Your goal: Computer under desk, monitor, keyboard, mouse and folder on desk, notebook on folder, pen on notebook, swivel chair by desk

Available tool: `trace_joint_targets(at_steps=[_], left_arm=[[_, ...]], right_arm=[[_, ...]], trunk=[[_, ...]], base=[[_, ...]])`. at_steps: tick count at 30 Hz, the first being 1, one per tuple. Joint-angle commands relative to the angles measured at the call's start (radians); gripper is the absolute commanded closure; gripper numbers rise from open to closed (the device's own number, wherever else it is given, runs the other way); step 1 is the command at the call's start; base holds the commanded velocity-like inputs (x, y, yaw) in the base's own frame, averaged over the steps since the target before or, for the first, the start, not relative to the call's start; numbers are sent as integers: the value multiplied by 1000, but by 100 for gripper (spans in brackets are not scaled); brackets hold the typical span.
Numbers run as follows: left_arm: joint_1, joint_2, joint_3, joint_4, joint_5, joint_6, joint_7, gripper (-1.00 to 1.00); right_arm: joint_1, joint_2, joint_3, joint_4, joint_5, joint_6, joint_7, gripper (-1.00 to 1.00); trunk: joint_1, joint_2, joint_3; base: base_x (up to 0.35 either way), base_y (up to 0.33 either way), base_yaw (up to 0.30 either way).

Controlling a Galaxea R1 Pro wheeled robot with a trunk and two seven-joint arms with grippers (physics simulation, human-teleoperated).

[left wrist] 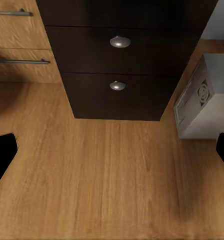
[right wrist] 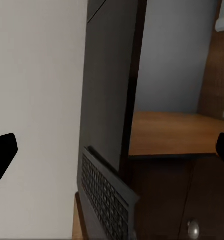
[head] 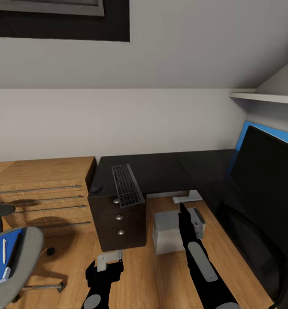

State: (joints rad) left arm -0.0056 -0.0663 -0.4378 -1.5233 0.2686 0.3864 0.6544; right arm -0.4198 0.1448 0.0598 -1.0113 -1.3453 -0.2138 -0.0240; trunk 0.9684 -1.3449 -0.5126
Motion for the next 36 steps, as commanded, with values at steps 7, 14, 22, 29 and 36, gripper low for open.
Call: trace_joint_targets(at_steps=[7, 14, 22, 29, 36], left_arm=[[-1, 0, 2, -1, 5, 3, 8, -100], [-1, 1, 7, 0, 5, 4, 9, -100], [-1, 0, 39, 4, 6, 6, 7, -100], [-1, 1, 57, 24, 8, 6, 8, -100], [-1, 2, 87, 215, 8, -2, 6, -100]], right_arm=[[-1, 5, 12, 59, -5, -14, -7, -100], [-4, 16, 15, 131, 1, -16, -15, -100], [-10, 19, 18, 229, 7, -18, -34, -100], [-11, 18, 27, 345, 72, -52, -36, -100], [-11, 12, 53, 607, 408, -284, -34, -100]], trunk=[[-28, 49, 22], [-54, 98, 47], [-85, 154, 76], [-112, 203, 101], [-127, 231, 116]], base=[[-337, -1, 74], [-338, -50, 219], [-166, -39, 250], [-25, -6, 254], [-4, -1, 265]])
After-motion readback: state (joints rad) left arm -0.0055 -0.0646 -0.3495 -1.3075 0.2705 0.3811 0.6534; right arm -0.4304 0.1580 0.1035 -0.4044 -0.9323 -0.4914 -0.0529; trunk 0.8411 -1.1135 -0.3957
